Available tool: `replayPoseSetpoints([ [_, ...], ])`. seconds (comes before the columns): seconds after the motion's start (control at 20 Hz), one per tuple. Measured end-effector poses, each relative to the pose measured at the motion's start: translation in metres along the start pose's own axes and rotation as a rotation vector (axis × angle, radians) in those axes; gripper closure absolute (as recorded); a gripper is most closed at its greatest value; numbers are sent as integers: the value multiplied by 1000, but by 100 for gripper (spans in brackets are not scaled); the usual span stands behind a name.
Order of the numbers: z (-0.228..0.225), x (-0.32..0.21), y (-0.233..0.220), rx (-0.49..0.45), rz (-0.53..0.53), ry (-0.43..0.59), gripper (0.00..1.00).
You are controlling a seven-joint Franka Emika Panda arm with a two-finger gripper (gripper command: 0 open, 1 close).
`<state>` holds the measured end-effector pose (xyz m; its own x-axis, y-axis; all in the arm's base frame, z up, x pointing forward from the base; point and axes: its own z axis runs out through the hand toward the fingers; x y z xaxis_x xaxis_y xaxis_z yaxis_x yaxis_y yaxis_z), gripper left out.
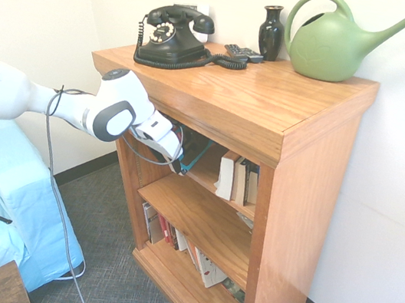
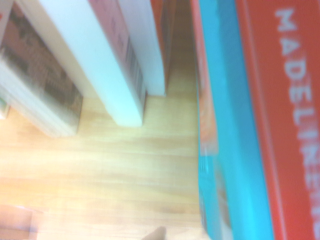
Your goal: Organize the shelf
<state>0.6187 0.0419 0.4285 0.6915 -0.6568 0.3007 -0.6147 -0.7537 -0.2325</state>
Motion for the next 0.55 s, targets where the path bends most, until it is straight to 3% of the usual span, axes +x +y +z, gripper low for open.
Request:
replayPoseSetpoints([
  [0.55,-56,-43,33,22,-4,13,0],
])
